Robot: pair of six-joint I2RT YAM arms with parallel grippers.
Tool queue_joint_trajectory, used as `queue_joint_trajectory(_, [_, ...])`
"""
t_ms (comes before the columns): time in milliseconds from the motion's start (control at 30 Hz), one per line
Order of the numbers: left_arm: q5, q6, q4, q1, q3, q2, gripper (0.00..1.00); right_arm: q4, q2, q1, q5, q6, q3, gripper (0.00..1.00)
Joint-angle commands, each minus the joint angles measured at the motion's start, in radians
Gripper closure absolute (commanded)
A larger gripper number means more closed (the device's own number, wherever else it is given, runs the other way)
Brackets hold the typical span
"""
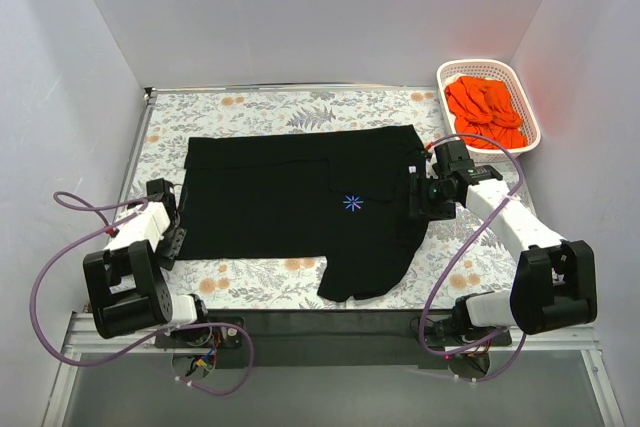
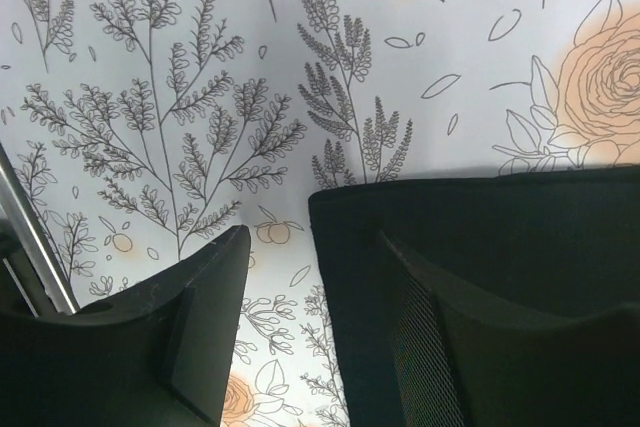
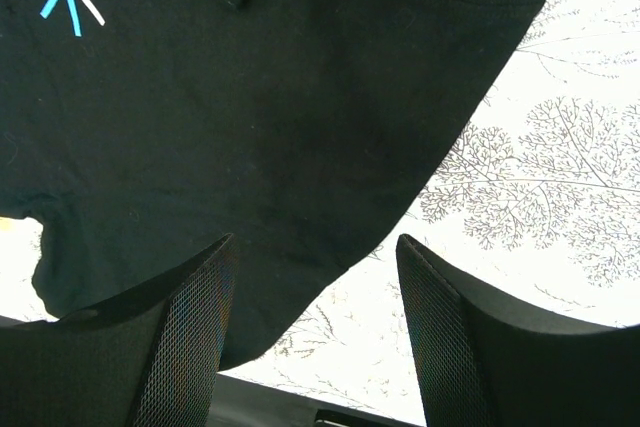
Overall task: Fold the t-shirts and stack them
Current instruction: Fold the tshirt
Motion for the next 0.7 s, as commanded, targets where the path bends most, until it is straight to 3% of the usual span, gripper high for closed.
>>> queue_joint_trajectory(0, [-0.006, 0.036, 0.071, 0.008, 0.0, 0.051, 0.5, -0.017, -0.017, 0.008, 0.02, 0.003, 0.022, 0.4])
queue_joint_trajectory(400, [0.052, 0.089, 0.153, 0.008, -0.015, 0.113, 0.54, -0.019, -0.051, 0.008, 0.03, 0.003, -0.007, 0.4])
queue_joint_trajectory(667, [0.083, 0.09, 0.17, 0.008, -0.063, 0.124, 0.74, -0.014, -0.051, 0.019, 0.036, 0.015, -0.03, 0.41])
